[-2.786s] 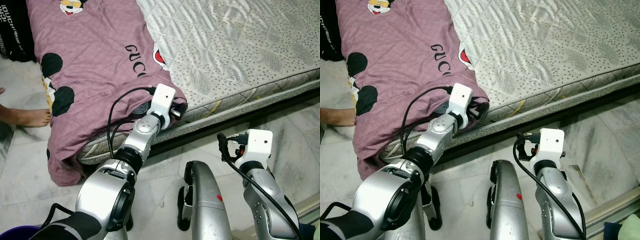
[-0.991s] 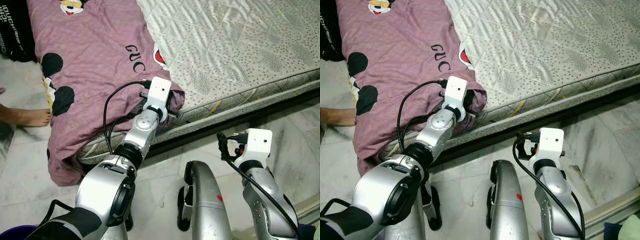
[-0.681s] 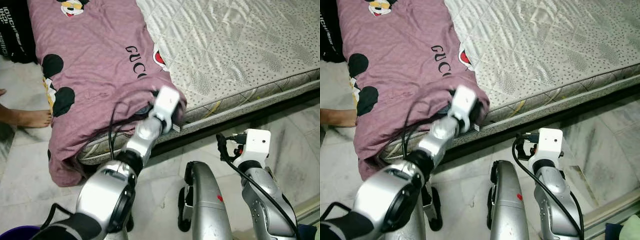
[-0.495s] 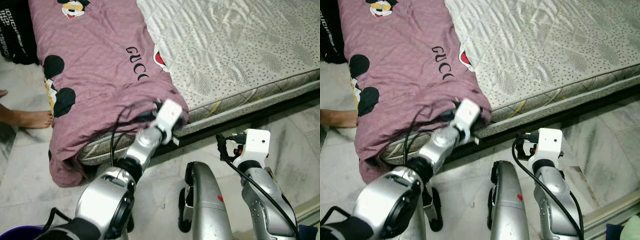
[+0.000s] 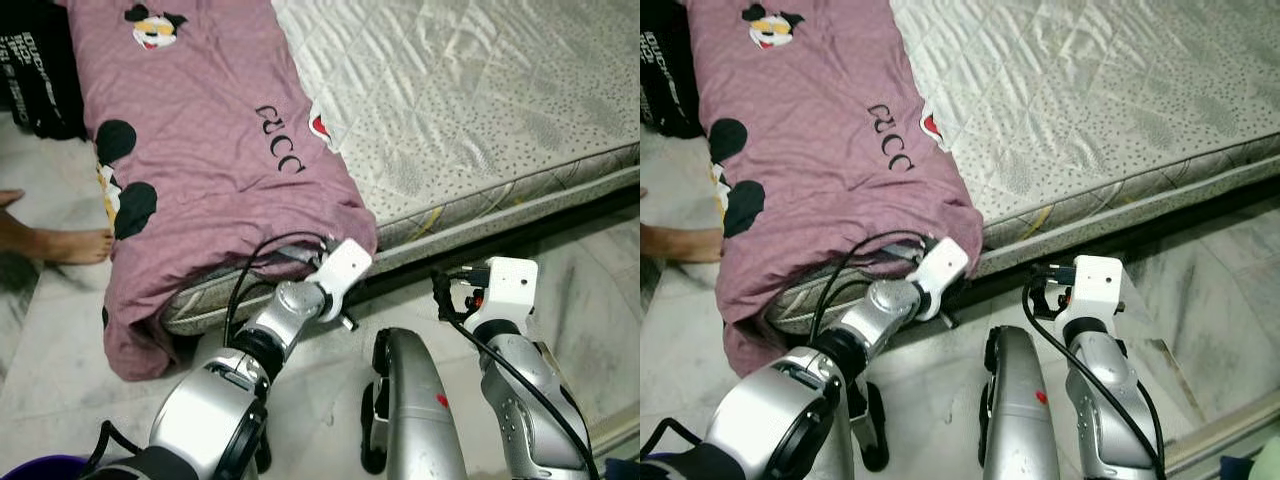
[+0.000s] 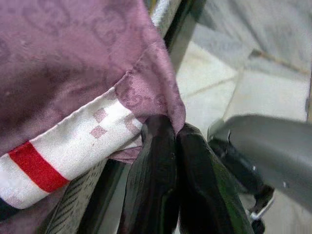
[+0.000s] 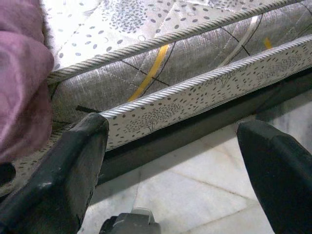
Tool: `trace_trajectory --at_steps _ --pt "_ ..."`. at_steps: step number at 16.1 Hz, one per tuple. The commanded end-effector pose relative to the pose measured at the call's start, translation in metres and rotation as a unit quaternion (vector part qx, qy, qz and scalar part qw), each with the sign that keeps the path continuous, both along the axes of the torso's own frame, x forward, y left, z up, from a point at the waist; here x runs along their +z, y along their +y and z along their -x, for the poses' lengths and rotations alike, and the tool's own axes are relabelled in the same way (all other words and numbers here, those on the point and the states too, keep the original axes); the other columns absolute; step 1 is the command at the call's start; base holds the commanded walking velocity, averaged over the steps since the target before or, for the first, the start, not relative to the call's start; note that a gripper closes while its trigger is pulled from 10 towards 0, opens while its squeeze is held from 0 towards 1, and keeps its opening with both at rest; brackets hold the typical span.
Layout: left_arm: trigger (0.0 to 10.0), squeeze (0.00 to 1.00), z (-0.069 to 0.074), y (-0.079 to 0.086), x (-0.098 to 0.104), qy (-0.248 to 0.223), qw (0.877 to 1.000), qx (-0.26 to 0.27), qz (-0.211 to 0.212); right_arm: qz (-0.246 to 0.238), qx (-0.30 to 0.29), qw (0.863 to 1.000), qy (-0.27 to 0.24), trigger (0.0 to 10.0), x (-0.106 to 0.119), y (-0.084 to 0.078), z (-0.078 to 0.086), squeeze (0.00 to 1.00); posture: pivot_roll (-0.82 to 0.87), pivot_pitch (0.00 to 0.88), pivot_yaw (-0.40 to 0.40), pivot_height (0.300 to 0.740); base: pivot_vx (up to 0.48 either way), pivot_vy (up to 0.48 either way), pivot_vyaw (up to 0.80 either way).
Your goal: Clean up the room
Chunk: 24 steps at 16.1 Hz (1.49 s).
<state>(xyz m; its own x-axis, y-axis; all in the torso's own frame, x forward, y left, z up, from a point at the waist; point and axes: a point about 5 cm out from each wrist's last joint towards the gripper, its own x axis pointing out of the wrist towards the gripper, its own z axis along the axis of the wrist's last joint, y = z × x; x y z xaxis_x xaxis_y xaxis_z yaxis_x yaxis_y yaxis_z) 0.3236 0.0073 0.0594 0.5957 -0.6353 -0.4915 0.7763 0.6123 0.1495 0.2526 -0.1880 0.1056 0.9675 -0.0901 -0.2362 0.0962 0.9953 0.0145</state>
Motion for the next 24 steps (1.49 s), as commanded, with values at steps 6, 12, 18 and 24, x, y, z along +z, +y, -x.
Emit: trace_trajectory --at_steps 6,12,18,24 --pt "10.0 1.0 0.005 -0.03 0.013 -0.045 0.998 0.018 0.031 0.001 -0.007 1.0 0.006 10.0 -0.006 -0.001 -0.001 0.0 -0.11 0.209 -0.008 0.576 0.0 0.0 0.0" --pt "10.0 1.0 -0.017 -0.025 0.054 -0.196 0.98 0.026 0.031 0.001 -0.007 1.0 0.002 10.0 -0.006 0.001 -0.004 0.0 -0.1 0.2 -0.008 0.576 0.0 0.0 0.0" --pt "10.0 1.0 0.007 -0.044 0.048 -0.159 0.979 -0.122 0.024 0.001 -0.008 1.0 -0.001 10.0 -0.006 0.001 -0.007 0.0 -0.1 0.193 -0.007 0.576 0.0 0.0 0.0" --pt "10.0 1.0 -0.032 0.049 0.115 -0.354 0.894 0.219 0.166 -0.003 -0.011 1.0 -0.001 10.0 -0.007 0.002 -0.008 0.0 -0.09 0.191 -0.001 0.576 0.0 0.0 0.0"
